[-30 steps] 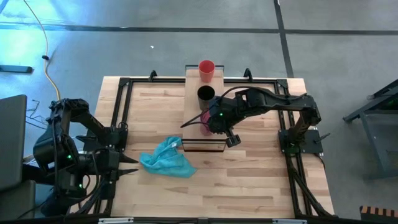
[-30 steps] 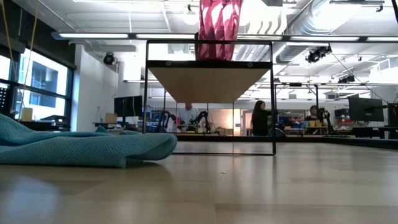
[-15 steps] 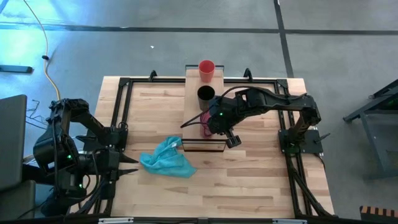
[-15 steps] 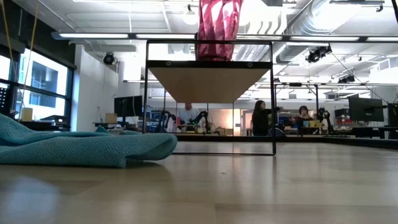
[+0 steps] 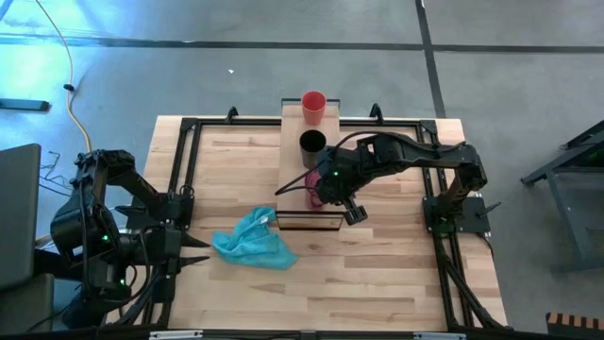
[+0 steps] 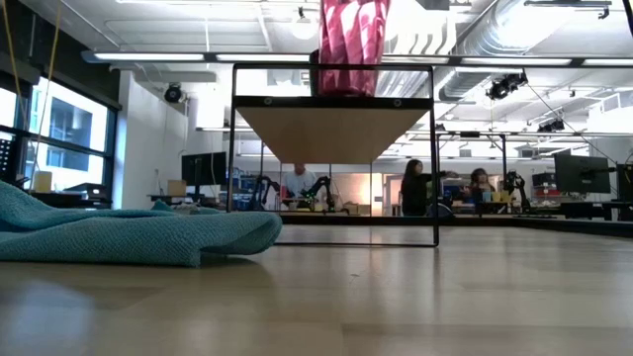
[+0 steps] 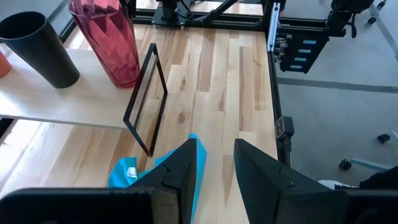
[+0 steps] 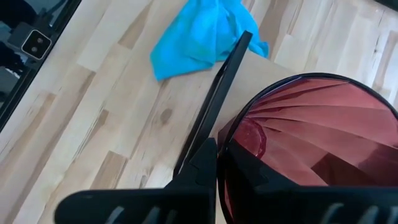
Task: Stack small to large cups/mugs on shelf
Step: Put the red cup on the shelf
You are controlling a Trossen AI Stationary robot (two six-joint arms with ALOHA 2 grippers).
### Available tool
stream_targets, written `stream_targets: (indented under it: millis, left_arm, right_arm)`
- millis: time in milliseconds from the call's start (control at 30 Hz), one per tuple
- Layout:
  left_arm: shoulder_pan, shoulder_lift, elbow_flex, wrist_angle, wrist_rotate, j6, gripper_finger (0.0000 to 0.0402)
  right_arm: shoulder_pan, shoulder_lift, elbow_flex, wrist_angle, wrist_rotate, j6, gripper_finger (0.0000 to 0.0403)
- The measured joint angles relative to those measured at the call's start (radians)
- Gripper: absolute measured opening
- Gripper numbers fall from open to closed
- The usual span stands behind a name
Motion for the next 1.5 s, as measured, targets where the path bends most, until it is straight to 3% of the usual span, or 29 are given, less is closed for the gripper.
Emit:
stream_targets:
  millis: [1367, 1500]
  left_arm:
    - [0.0, -0.001, 0.0, 0.0, -0.016, -0.002, 0.0097]
    - [0.0, -0.001, 0.0, 0.0, -0.016, -0.001, 0.0097]
  right_arm:
    - [-0.006, 0.02, 0.0, 0.021, 0.001, -0.015, 0.0]
    - [-0.006, 0.021, 0.0, 0.02, 0.0, -0.014, 0.0015]
